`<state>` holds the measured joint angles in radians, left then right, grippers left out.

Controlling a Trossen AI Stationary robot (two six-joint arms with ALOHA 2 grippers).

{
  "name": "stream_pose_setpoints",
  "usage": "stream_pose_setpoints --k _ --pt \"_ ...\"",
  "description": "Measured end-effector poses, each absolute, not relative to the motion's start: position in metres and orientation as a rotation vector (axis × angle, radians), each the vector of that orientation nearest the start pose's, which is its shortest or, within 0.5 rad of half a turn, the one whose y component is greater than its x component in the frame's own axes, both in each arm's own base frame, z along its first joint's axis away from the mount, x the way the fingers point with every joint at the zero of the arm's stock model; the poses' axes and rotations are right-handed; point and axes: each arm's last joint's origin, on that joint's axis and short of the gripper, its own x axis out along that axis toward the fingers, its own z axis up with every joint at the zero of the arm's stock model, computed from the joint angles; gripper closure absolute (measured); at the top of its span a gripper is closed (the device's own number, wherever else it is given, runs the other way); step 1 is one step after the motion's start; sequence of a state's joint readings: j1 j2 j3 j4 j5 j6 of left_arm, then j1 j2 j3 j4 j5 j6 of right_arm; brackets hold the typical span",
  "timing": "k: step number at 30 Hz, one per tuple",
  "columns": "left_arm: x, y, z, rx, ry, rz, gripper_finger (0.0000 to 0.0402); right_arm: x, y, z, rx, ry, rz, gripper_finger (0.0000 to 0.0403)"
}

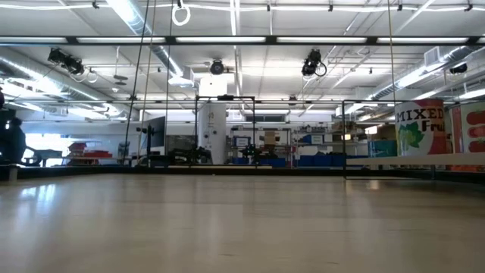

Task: Pick and place cans onto a shelf
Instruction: Return to Home Position

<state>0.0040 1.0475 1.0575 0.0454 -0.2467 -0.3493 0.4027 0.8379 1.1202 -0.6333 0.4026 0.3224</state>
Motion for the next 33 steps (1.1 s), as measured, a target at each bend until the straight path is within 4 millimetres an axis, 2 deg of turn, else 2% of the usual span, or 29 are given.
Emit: stream_pose_setpoints --k 2,7,11,15,20,24,28,33 --pt "0.226 0.008 0.402 -0.279 -0.098 0.246 0.0184 0.139 0.042 0.402 0.156 0.237 -0.064 0.039" --pt "0.224 0.008 0.402 -0.143 -0.082 0.247 0.0184 0.123 0.03 0.416 0.133 0.11 -0.141 0.0363" --pt "0.224 0.008 0.4 -0.06 -0.042 0.254 0.0184 0.114 0.026 0.419 0.273 0.07 -0.135 0.0347" --pt "0.224 0.008 0.399 0.084 -0.018 0.271 0.0184 0.113 0.027 0.419 0.45 0.064 -0.11 0.0344" --pt "0.227 0.012 0.4 -0.033 -0.054 0.284 0.0184 0.11 0.029 0.423 0.292 0.051 0.02 0.0346" --pt "0.23 0.018 0.398 -0.106 -0.055 0.209 0.0184 0.088 0.027 0.432 0.165 -0.053 0.225 0.0347" --pt "0.24 0.022 0.393 -0.077 -0.043 0.125 0.0184 0.065 0.022 0.424 0.095 -0.152 0.315 0.0347" --pt "0.26 0.026 0.388 -0.059 -0.092 0.123 0.0184 0.05 0.017 0.387 0.091 -0.172 0.308 0.0347"
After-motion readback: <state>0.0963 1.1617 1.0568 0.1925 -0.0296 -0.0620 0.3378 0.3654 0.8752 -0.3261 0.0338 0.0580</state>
